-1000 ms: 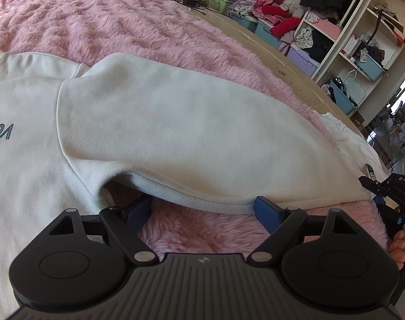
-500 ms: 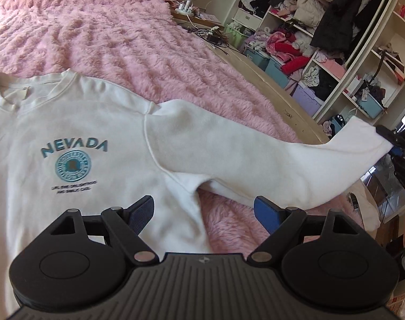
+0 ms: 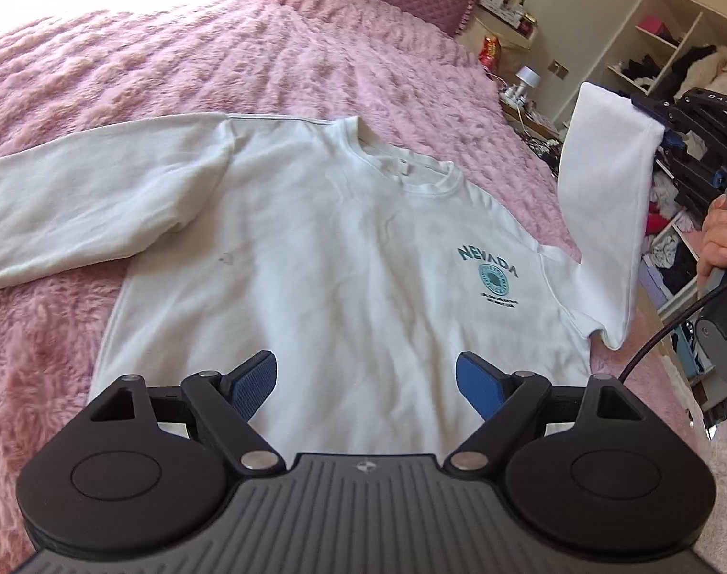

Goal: Fold small clothes
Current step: 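Lift the sleeve and lay it across the sweatshirt body with the right gripper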

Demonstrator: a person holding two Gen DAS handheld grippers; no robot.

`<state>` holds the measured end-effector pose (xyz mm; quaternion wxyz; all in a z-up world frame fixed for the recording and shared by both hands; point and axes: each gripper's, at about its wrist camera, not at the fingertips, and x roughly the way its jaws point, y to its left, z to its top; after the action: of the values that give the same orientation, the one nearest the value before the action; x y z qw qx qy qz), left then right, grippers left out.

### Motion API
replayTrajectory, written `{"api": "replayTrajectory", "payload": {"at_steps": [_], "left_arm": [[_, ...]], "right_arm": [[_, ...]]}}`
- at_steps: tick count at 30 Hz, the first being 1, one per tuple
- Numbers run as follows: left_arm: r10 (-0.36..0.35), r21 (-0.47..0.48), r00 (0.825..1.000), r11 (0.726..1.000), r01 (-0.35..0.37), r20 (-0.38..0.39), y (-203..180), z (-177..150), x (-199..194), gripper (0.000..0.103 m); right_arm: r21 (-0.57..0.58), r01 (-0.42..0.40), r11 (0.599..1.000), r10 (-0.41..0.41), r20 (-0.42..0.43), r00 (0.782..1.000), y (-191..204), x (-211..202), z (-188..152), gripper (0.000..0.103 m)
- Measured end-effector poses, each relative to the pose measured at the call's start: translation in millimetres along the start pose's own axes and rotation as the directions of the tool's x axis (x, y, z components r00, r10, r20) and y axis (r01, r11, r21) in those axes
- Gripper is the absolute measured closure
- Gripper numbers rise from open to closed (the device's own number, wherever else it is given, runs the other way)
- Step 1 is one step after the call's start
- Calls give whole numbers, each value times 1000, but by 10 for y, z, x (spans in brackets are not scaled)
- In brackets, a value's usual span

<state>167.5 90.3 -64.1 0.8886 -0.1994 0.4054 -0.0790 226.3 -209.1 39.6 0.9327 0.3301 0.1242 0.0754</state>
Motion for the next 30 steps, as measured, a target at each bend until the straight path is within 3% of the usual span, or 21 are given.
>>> {"api": "replayTrajectory", "payload": {"at_steps": [5, 10, 12, 13, 15, 16, 21, 25, 28, 30], "left_arm": [[65, -111, 997, 992, -61, 38, 652, -23, -198, 4], [56, -209, 996, 977, -41, 68, 1110, -60, -258, 4], [42, -226, 995, 974, -21, 88, 1205, -58, -252, 4], [32, -230, 995, 973, -9, 96, 1227, -50, -245, 4], [7, -229, 994, 973, 18, 108, 1233, -3, -202, 4], [-3, -224, 993, 974, 29, 116, 1194, -22, -193, 4], [-28, -158, 993, 986, 46, 116, 1037, 198, 171, 4], [21, -86, 994, 996, -11, 109, 910, 369, 542, 5], [-14, -129, 997, 991, 24, 79, 931, 440, 794, 13], [40, -147, 996, 989, -27, 86, 937, 453, 895, 16]], "right_arm": [[-87, -73, 994, 58, -164, 985, 638, 542, -1124, 97], [-182, -72, 981, 7, -339, 941, 753, 912, -2208, 95], [-190, -93, 977, 11, -395, 918, 668, 987, -2482, 80], [-178, -100, 979, 13, -434, 901, 622, 1029, -2557, 65], [-134, -135, 982, 54, -482, 874, 550, 1029, -2577, 63], [-130, -146, 981, 66, -480, 875, 537, 974, -2540, 63], [-198, -131, 971, 37, -421, 906, 366, 572, -1970, 61], [-377, 1, 926, -132, -321, 938, 48, 326, -1571, 59], [-474, 106, 874, -250, -252, 935, -325, 254, -1371, 59], [-495, 158, 855, -309, -242, 920, -557, 227, -1279, 59]]}}
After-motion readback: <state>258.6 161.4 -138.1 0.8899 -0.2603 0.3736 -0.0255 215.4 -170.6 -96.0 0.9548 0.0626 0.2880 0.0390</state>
